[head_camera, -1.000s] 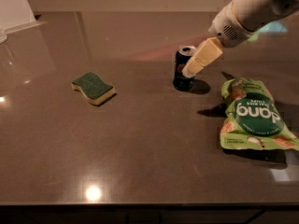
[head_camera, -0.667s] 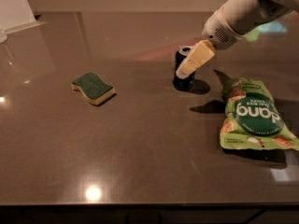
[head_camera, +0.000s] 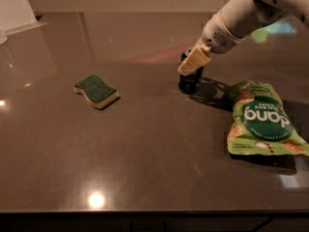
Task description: Move pepsi can near sponge
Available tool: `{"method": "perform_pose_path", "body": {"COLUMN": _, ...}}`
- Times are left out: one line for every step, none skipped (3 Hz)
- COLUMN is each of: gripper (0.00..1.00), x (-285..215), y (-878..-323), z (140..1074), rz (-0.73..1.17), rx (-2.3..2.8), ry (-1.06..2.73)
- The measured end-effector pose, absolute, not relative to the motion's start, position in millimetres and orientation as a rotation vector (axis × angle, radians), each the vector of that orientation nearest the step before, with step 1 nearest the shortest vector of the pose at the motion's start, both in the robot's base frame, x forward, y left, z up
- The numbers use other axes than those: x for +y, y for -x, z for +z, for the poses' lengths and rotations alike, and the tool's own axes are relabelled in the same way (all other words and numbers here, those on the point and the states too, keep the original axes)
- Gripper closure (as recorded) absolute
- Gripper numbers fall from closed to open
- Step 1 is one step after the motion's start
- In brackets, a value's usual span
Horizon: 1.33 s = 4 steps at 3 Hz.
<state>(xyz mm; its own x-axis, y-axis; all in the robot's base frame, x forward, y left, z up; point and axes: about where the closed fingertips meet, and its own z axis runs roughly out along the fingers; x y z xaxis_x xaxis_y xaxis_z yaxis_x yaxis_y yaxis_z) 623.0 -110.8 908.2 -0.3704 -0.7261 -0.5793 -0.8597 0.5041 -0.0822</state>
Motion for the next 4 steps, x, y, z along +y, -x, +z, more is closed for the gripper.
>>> {"method": "perform_pose_path", "body": {"gripper": 0.64, "x": -109.8, "y": -621.9, "z": 908.3, "rz": 0.315, "rx": 2.195, "ry": 1.300}}
{"method": "perform_pose_path", "body": {"gripper": 0.88, "x": -91.0, "y": -621.5, "z": 926.7, "rz": 0.324, "rx": 2.142, "ry": 1.352}}
{"method": "perform_pose_path", "body": {"gripper": 1.00, "x": -55.5, "y": -624.5, "z": 948.4, "rz": 0.356, "rx": 2.061, "ry": 1.434}}
{"method": "perform_pose_path", "body": {"gripper": 1.00, "x": -17.3, "y": -632.3, "z": 960.1, "rz": 0.391, "rx": 1.995, "ry": 1.517}}
